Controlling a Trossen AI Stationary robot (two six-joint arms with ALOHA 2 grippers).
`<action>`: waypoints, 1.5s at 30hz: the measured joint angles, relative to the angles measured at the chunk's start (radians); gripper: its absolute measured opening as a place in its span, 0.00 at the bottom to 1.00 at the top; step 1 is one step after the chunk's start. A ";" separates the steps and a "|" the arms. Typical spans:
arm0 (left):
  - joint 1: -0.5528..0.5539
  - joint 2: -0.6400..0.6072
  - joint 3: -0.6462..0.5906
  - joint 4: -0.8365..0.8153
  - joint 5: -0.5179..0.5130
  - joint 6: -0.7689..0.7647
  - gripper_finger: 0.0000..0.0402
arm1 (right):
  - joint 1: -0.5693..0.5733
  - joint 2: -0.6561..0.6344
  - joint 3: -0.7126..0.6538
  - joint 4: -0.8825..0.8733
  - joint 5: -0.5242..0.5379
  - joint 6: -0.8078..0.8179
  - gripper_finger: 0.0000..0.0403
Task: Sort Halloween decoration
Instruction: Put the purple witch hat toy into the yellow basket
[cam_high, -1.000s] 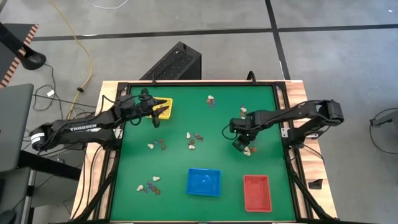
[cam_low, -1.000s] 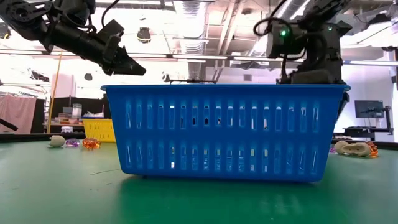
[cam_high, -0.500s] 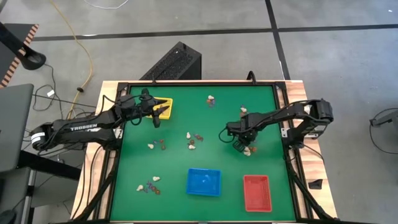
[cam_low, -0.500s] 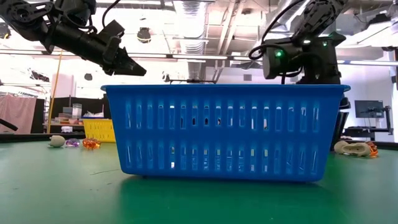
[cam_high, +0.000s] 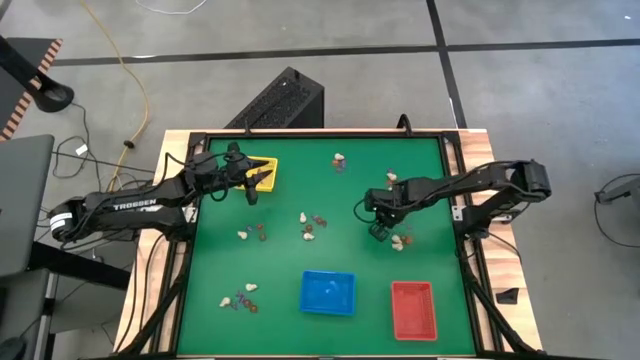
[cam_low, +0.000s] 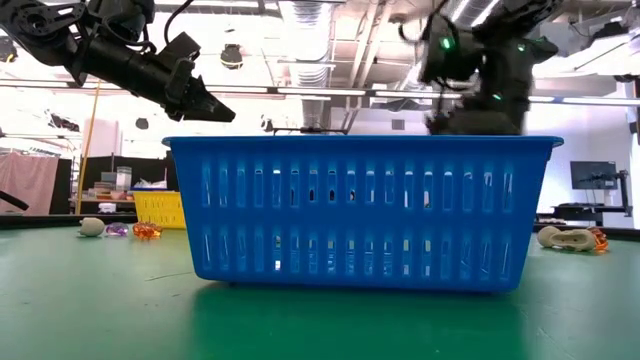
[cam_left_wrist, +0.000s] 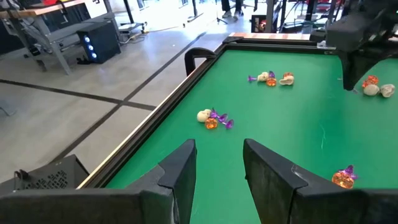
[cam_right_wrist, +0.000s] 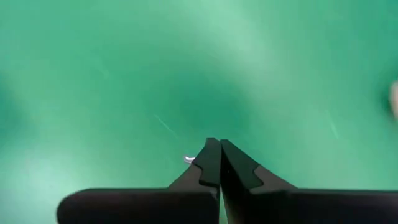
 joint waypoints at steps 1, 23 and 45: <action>0.000 0.000 0.000 0.000 0.000 0.000 0.31 | 0.000 -0.006 0.000 0.080 0.000 -0.031 0.06; -0.002 -0.087 0.000 -0.118 -0.117 0.027 0.31 | -0.201 0.682 0.615 1.094 -0.170 -0.476 0.05; -0.004 -0.223 0.001 -0.246 -0.208 0.049 0.31 | -0.257 0.884 1.053 0.671 -0.266 -0.425 0.36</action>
